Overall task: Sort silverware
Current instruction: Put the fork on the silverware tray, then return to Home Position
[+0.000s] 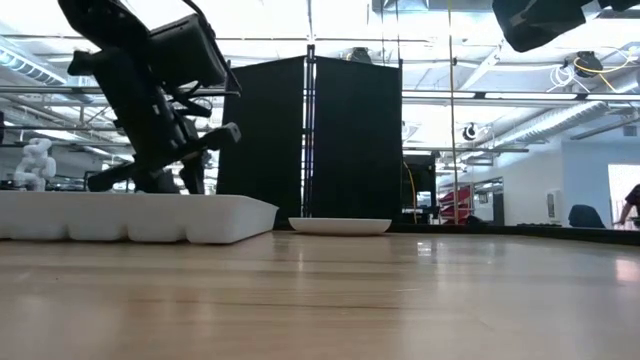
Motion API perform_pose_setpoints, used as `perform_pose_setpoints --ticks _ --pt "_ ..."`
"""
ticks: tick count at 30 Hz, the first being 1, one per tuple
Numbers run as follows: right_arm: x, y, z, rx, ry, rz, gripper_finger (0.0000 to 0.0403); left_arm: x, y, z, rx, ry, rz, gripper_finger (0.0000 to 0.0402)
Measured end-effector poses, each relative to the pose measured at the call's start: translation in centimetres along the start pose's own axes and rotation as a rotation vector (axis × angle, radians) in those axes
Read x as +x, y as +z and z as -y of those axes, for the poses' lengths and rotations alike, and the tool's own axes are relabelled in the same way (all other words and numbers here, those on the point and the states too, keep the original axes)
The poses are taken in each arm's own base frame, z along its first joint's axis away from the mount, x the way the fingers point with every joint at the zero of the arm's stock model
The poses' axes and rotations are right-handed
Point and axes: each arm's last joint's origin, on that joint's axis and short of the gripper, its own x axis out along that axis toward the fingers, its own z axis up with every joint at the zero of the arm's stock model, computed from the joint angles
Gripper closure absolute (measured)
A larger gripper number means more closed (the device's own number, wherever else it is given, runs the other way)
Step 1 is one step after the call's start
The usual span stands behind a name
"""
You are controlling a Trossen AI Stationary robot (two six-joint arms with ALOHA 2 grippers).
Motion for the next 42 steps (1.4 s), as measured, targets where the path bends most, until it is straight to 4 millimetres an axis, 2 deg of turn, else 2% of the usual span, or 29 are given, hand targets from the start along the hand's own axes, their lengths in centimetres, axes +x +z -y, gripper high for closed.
perform_pose_setpoints --ticks 4,9,14,17,23,26,30,35,38,42 --pt "0.0 0.0 0.0 0.008 0.000 0.000 0.0248 -0.5 0.8 0.0 0.072 -0.012 0.008 0.0263" --pt "0.0 0.0 0.0 0.011 -0.001 0.002 0.0248 -2.8 2.4 0.3 0.135 -0.104 0.048 0.0220" --pt "0.0 0.5 0.2 0.037 -0.004 0.051 0.0248 -5.4 3.6 0.4 0.190 -0.209 0.131 0.0202" --pt "0.1 1.0 0.7 0.063 -0.023 0.100 0.0248 -6.8 3.6 0.8 0.286 -0.301 0.178 0.0201" --pt "0.3 2.2 2.4 0.166 -0.103 0.216 0.0248 -9.5 1.9 2.9 0.541 -0.531 0.367 0.0201" --pt "1.0 2.5 3.3 0.205 -0.128 0.247 0.0248 -10.4 0.4 3.9 0.598 -0.614 0.458 0.0201" --pt "2.5 2.8 4.4 0.244 -0.151 0.285 0.0248 -10.8 -2.1 4.9 0.707 -0.680 0.541 0.0201" --pt "4.2 3.0 5.9 0.260 -0.103 0.327 0.0248 -10.3 -4.9 6.1 0.876 -0.784 0.599 0.0201" --pt "4.0 3.0 7.0 0.269 -0.121 0.339 0.0248 -10.3 -4.8 6.5 0.977 -0.877 0.579 0.0201" --pt "2.8 3.1 8.1 0.265 -0.165 0.344 0.0248 -10.8 -2.8 6.0 1.027 -0.859 0.567 0.0201"
